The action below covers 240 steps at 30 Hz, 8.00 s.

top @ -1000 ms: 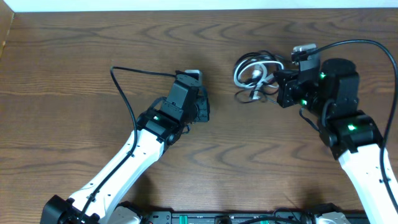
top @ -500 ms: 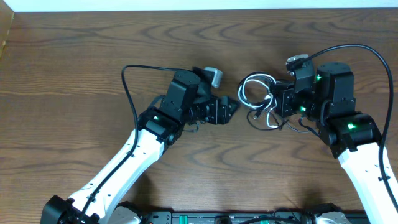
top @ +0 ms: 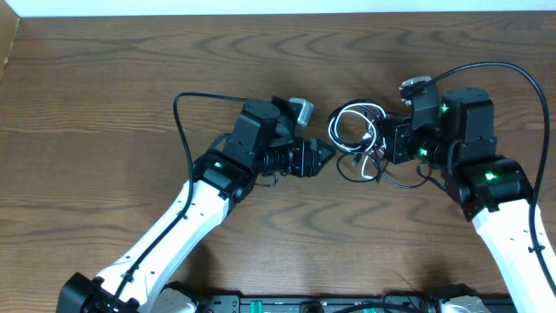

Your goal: Untangle cables

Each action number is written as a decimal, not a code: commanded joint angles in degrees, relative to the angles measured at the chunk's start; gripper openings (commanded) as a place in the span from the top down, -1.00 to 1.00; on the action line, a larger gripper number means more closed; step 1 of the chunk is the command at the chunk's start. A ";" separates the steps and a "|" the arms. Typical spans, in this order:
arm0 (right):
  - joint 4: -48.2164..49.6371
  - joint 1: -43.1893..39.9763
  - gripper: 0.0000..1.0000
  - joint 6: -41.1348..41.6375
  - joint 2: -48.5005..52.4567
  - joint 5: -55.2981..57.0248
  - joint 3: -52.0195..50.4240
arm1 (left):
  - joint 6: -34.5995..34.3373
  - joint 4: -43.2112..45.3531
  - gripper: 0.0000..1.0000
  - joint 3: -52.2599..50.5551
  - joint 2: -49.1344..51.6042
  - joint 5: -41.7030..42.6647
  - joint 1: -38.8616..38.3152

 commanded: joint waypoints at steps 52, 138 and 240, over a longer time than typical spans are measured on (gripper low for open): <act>-13.57 -8.15 0.98 11.13 0.17 30.86 0.35 | -7.15 1.70 0.85 0.22 -6.10 11.21 23.08; -0.11 0.50 -0.20 -6.16 4.79 -14.67 0.35 | 2.62 -1.33 0.85 0.22 -5.14 31.23 12.79; -5.79 4.04 0.98 -4.17 7.13 15.76 36.39 | 3.08 -13.66 0.56 0.20 -2.91 -3.87 9.99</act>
